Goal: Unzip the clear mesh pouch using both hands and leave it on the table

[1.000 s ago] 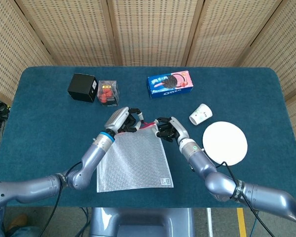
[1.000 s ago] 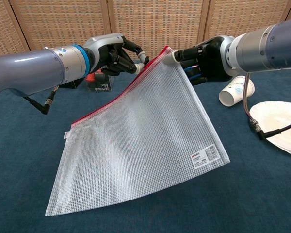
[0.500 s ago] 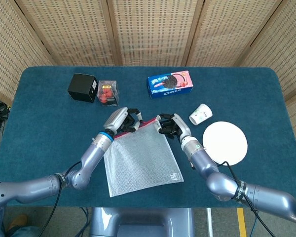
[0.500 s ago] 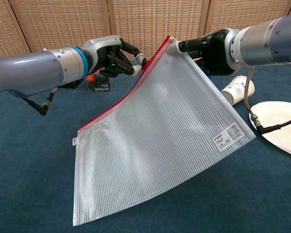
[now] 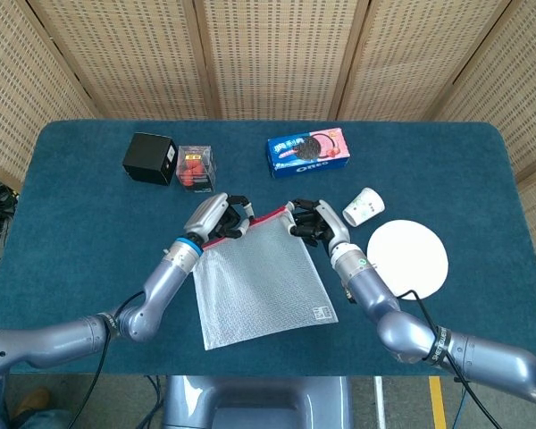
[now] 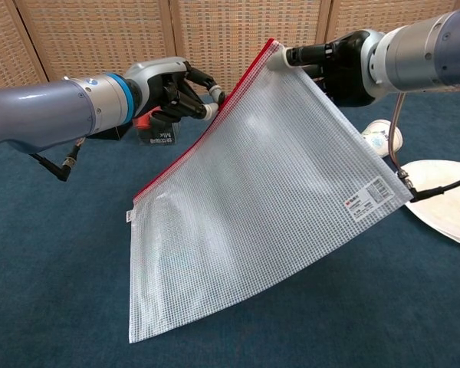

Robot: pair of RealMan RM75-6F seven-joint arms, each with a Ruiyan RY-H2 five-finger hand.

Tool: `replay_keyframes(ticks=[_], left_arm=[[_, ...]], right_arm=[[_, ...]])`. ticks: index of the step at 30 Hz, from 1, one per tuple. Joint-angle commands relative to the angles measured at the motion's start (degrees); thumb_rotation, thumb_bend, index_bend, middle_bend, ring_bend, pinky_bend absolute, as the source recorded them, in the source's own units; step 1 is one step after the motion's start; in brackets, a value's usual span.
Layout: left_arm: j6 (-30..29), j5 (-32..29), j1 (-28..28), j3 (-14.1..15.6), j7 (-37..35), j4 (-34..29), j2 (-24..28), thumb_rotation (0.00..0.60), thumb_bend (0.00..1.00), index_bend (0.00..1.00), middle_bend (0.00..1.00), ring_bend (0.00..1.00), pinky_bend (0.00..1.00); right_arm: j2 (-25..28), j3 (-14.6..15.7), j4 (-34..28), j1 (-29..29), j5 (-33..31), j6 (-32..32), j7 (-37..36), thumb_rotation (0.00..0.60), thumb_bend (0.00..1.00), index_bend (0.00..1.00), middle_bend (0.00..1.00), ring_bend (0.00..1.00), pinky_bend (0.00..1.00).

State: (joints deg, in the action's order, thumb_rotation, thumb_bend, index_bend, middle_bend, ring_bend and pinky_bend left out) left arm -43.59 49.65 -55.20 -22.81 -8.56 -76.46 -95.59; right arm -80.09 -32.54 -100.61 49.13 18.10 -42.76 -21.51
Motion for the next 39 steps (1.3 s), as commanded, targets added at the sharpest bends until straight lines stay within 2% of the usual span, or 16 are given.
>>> replay_keyframes(ticks=[1, 39], left_arm=[[0.03, -0.05, 0.15, -0.05, -0.08, 0.00, 0.26, 0.600, 0.57, 0.93, 0.98, 1.00, 1.00], [1.70, 0.35, 3.17, 0.52, -2.96, 4.33, 3.33, 0.600, 0.57, 0.93, 0.98, 1.00, 1.00]], right_arm=[[0.36, -0.18, -0.31, -0.09, 0.05, -0.09, -0.13, 0.600, 0.88, 0.73, 0.89, 0.86, 1.00], [6.65, -4.80, -2.97, -3.53, 1.40, 0.63, -6.07, 0.600, 0.88, 0.73, 0.89, 0.86, 1.00]])
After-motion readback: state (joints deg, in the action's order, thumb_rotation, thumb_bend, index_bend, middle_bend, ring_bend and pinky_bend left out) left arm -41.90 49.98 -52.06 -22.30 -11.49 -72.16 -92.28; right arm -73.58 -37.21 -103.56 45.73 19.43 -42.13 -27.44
